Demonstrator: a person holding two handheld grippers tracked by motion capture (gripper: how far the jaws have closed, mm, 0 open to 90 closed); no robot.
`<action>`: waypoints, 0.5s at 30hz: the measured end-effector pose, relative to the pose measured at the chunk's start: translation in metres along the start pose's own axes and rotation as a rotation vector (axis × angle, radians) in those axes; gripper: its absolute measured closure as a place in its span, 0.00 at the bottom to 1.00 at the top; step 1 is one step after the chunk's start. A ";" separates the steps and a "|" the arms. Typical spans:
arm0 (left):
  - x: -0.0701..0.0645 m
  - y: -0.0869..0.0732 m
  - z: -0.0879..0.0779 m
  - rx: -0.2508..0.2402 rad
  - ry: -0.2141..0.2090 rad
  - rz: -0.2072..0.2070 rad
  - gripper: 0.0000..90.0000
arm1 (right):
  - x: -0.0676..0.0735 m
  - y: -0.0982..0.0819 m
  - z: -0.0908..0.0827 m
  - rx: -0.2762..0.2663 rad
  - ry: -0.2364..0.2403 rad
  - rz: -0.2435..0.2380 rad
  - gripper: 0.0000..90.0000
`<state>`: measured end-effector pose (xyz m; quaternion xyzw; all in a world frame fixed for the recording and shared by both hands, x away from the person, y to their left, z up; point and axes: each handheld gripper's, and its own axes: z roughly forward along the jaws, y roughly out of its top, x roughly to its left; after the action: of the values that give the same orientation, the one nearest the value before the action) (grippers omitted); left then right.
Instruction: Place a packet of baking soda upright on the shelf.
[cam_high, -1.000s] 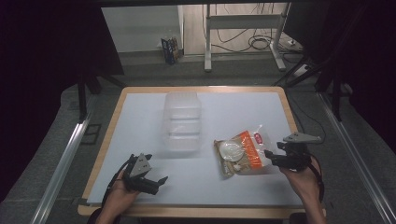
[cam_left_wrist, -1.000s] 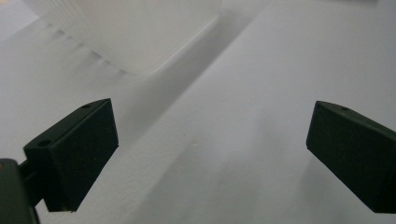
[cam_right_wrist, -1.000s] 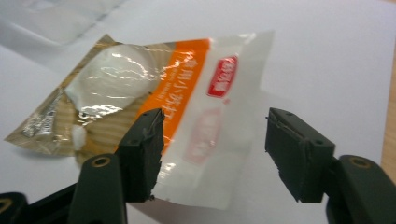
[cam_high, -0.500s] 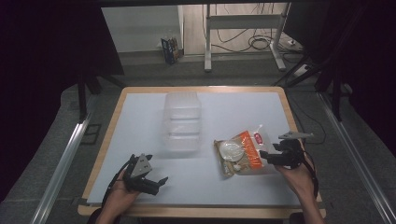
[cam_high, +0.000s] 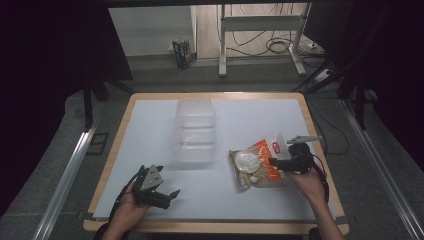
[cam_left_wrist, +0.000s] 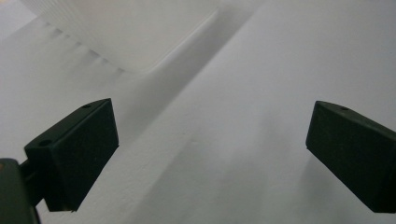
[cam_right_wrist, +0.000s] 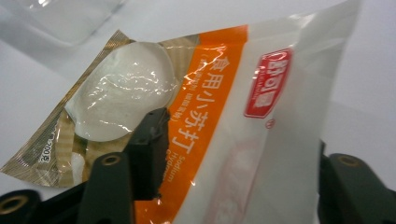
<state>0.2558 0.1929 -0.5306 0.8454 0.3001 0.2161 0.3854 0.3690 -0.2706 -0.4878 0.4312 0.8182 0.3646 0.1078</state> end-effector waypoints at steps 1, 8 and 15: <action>0.000 0.000 0.000 0.000 0.000 0.000 0.03 | 0.001 0.001 0.003 0.008 0.006 -0.005 0.52; 0.000 0.000 0.000 0.005 0.002 0.006 0.03 | 0.006 0.008 0.012 0.047 0.028 -0.048 0.79; 0.001 0.000 -0.001 0.005 0.006 0.006 0.03 | 0.006 0.013 0.007 0.012 0.050 -0.076 0.98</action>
<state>0.2558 0.1939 -0.5304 0.8467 0.2991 0.2192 0.3815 0.3771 -0.2580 -0.4827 0.3912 0.8387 0.3659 0.0982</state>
